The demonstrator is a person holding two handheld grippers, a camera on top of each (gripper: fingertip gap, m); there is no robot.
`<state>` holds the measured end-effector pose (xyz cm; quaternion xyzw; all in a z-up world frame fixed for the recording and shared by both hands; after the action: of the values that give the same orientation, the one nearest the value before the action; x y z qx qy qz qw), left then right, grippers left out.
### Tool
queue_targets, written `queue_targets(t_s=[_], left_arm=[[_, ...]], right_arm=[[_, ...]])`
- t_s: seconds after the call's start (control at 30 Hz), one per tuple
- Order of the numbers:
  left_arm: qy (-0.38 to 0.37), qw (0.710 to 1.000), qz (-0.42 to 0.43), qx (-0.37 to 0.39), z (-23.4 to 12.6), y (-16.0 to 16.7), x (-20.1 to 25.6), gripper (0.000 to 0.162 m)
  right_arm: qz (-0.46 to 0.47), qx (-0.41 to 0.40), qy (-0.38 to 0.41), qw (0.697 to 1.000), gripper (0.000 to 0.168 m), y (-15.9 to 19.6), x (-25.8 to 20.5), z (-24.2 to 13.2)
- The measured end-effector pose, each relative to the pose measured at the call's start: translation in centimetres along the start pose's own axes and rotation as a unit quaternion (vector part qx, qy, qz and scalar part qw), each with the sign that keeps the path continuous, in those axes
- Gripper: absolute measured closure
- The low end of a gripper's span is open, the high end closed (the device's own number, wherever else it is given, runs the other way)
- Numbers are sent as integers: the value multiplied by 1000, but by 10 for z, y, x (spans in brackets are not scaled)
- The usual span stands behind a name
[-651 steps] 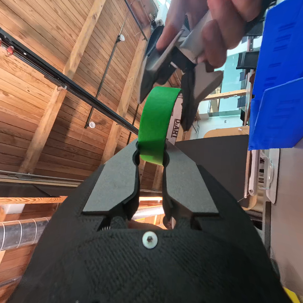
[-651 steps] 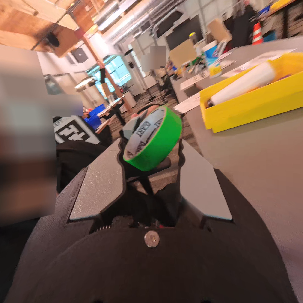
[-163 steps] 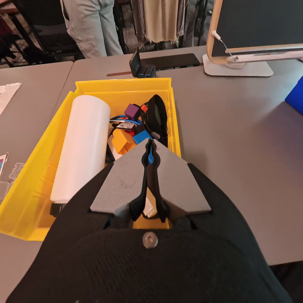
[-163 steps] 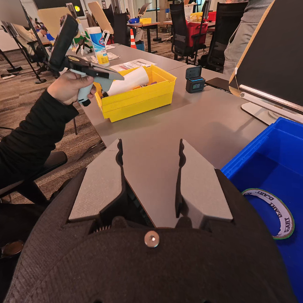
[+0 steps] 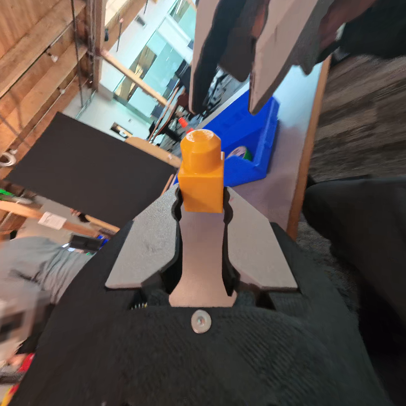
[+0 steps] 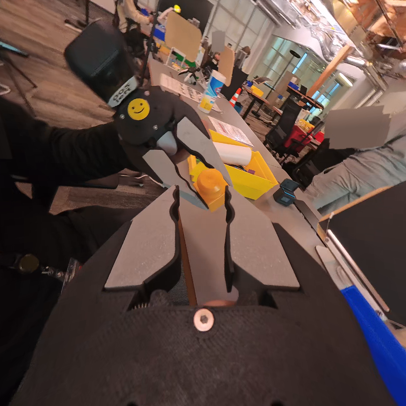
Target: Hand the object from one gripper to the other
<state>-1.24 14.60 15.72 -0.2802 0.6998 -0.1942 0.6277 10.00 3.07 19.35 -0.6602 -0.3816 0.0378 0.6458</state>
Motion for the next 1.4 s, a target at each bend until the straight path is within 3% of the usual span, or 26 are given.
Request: queue_targets(t_s=[0.17,0.37,0.53,0.8,0.93,1.03,1.2,1.4], left_arm=[[-102,992,63,-30,6,6,-6,127],[-196,976,99,0,10,0,-4,127],[-203,977,71,12,11,-8,2,127],[-161,986,48,1,15,-1,4,129],[-55,997,-40,-44,11,15,0,130],[18,986,-166,-19,6,24,-10,122],[112,914,-383,75,6,32,-28,122],[145,833,-519,127,12,46,-41,110]], right_arm=[[50,-26,37,998,122,9,12,15],[146,37,73,986,118,7,19,37],[127,39,114,985,124,10,19,46],[39,-31,146,988,134,14,18,48],[-26,-75,192,978,135,22,27,43],[-122,-123,253,952,135,30,32,41],[-341,-191,297,871,135,48,27,49],[-456,-165,285,827,135,55,15,56]])
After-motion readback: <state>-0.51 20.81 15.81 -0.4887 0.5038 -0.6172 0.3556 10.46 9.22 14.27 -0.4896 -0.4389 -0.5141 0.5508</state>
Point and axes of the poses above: each gripper's, where its closed fingertips meet, z out along the fingers, y out of its underside, x = y × z across the jaws, the point moved 9 cm from there along -z, back along the fingers, and after that the axes turned 1 degree about x, right-handed, at the moved point
